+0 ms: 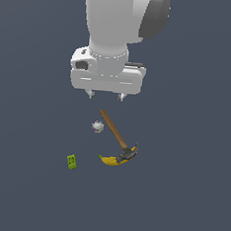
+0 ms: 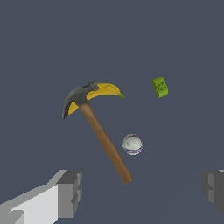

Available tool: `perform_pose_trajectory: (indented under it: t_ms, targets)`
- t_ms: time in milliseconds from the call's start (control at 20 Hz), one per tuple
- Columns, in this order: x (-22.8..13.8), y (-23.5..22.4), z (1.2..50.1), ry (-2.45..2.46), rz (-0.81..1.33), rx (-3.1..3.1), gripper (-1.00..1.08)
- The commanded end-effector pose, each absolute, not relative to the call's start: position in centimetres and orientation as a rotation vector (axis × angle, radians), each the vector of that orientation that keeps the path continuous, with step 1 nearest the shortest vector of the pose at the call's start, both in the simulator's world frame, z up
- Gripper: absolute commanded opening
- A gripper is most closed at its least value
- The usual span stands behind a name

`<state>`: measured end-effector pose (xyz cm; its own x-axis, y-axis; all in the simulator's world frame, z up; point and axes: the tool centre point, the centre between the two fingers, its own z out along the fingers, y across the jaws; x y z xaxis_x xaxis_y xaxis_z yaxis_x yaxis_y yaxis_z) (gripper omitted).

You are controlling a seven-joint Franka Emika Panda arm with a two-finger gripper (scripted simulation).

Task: Pick up a designated object from a clutter of objects.

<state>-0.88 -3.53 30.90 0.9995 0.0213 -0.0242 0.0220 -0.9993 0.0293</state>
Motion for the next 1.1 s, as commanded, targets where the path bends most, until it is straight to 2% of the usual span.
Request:
perform_pose_trajectory:
  t_ms: [0, 500, 1050]
  targets:
    - [-0.9, -3.5, 30.6, 0.041, -0.037, 3.111, 1.0]
    - [-0.7, -2.5, 26.3, 0.14, -0.032, 3.112, 1.0]
    - [-1.9, -0.1, 16.9, 0.365, -0.017, 3.104, 1.0]
